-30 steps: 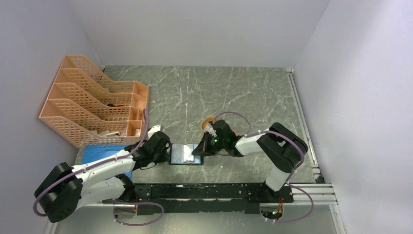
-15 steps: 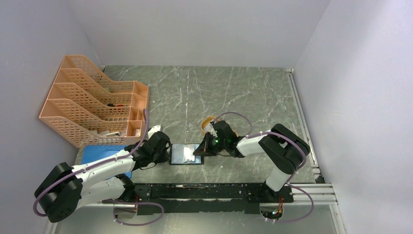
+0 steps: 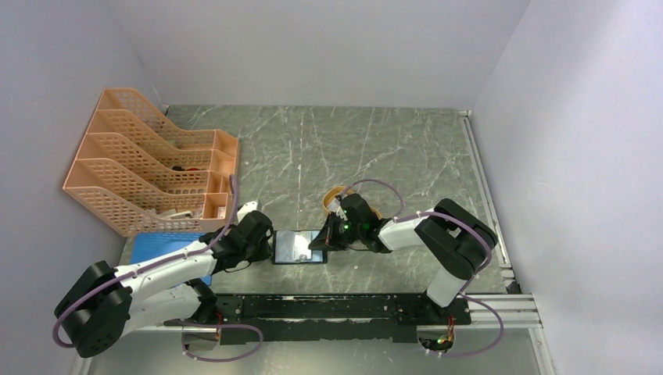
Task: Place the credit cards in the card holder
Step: Insert the credit card into the card holder.
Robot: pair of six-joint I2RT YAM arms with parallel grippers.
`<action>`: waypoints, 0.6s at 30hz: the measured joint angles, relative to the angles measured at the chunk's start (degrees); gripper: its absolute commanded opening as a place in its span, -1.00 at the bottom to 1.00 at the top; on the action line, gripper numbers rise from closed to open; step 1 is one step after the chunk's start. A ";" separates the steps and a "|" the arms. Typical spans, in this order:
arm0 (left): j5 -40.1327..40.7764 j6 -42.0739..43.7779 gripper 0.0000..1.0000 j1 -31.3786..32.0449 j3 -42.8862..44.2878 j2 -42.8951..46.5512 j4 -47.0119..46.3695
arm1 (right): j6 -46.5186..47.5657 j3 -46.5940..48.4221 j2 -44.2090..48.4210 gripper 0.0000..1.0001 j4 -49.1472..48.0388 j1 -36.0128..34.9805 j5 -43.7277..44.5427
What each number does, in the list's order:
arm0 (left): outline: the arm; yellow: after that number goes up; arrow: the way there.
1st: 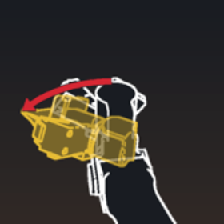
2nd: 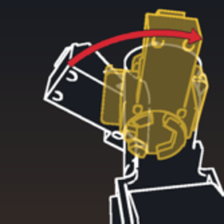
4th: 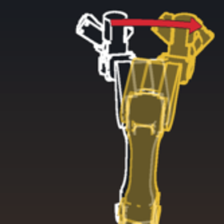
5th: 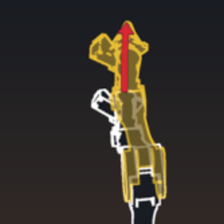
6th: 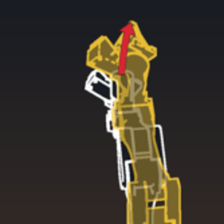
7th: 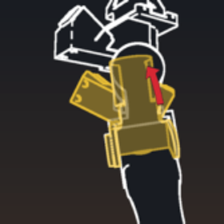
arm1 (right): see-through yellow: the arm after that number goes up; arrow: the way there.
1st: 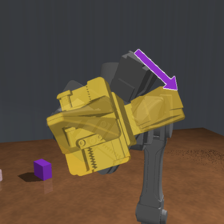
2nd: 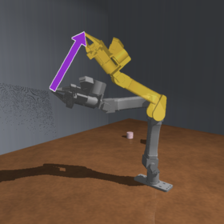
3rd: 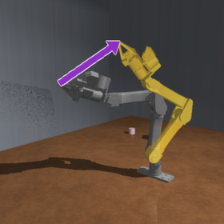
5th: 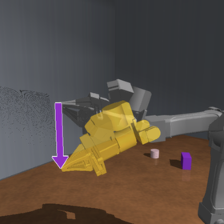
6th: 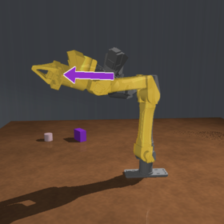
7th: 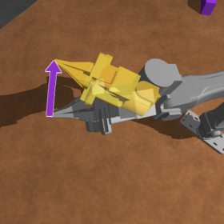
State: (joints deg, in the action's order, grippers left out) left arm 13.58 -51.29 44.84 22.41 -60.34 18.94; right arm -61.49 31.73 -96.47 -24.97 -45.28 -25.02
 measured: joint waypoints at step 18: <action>-1.20 -0.39 -0.61 0.00 -0.74 1.03 -0.31 | 0.48 0.11 1.27 -1.00 1.66 -1.42 2.84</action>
State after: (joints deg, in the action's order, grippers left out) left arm 12.38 -51.68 44.84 21.67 -59.31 18.63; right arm -61.01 31.83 -95.20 -23.31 -46.70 -22.17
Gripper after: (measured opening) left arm 0.198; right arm 0.008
